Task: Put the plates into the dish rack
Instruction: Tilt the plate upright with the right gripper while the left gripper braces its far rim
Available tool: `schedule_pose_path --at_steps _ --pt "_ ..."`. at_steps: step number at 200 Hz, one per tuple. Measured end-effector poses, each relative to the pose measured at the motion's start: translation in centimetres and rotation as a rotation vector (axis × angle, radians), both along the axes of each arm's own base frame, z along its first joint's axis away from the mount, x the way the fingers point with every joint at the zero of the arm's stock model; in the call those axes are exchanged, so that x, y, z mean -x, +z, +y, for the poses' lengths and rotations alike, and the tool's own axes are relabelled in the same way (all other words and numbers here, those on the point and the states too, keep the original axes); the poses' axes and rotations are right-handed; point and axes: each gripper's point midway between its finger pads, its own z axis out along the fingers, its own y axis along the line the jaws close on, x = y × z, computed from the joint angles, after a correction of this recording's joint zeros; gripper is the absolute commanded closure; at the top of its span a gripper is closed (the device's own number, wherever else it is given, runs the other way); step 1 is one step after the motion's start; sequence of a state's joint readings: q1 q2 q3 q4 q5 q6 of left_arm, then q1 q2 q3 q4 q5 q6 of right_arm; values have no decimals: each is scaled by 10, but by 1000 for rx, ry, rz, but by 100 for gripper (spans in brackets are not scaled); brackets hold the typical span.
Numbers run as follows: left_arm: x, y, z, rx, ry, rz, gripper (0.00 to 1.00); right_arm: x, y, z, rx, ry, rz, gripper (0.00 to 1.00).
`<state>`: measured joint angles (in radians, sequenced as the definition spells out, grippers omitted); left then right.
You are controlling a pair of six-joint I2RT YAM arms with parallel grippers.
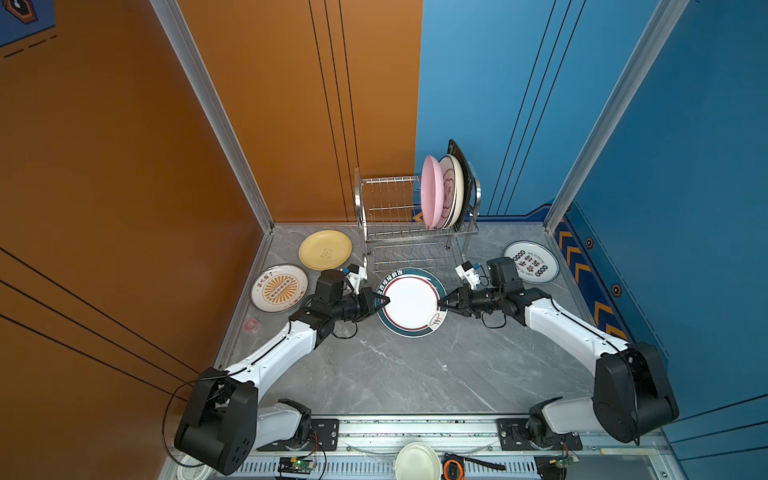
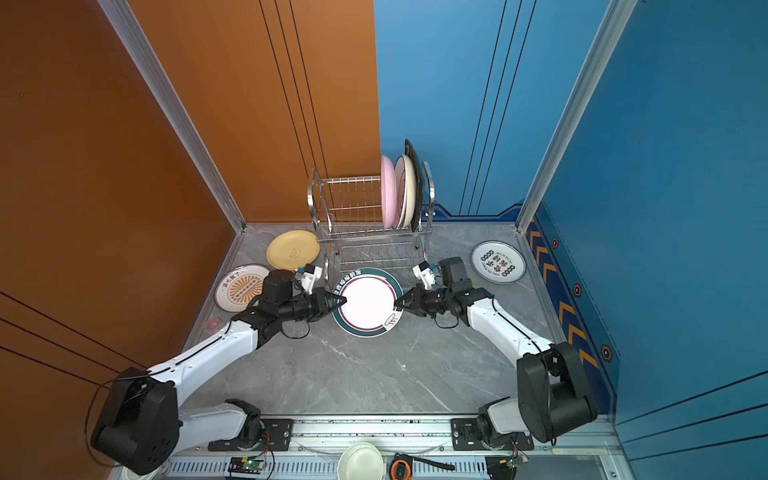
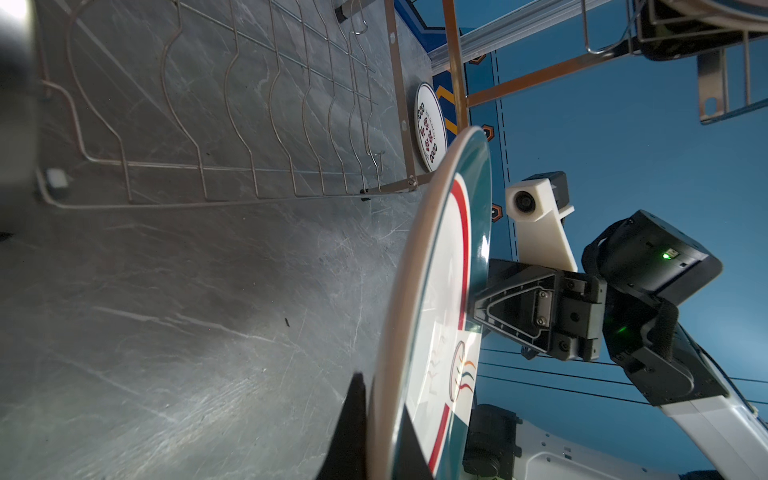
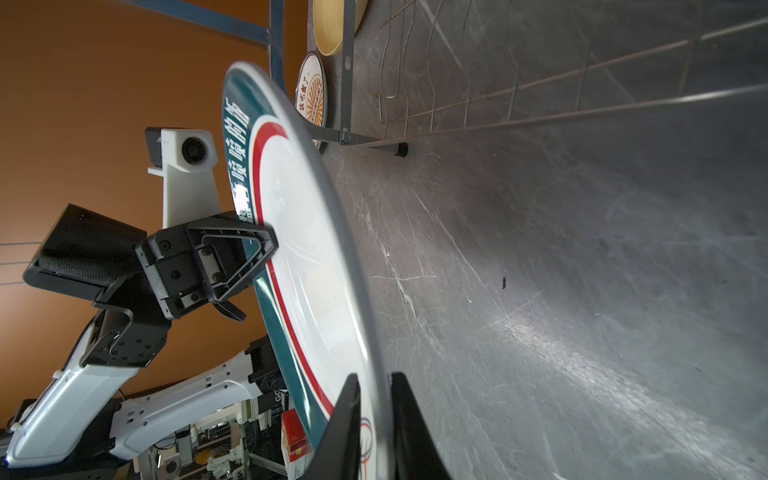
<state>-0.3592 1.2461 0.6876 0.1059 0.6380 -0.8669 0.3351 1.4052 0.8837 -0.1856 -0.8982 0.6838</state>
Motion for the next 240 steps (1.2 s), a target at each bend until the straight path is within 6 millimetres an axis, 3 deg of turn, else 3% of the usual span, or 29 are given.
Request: schedule_pose_path --at_steps 28,100,138,148,191,240 --pt "2 4 0 15 0 -1 100 -1 8 9 -28 15 -27 69" --pt "8 16 -2 52 -13 -8 100 -7 20 34 -99 50 -74 70" --pt "13 21 0 75 -9 -3 100 -9 24 40 -125 56 -82 95" --pt "12 24 1 84 -3 -7 92 -11 26 40 -127 55 -94 97" --pt "17 23 1 74 -18 -21 38 -7 28 43 -134 69 -88 99" --pt "19 16 14 19 8 -10 11 0 34 32 -56 36 -97 99"
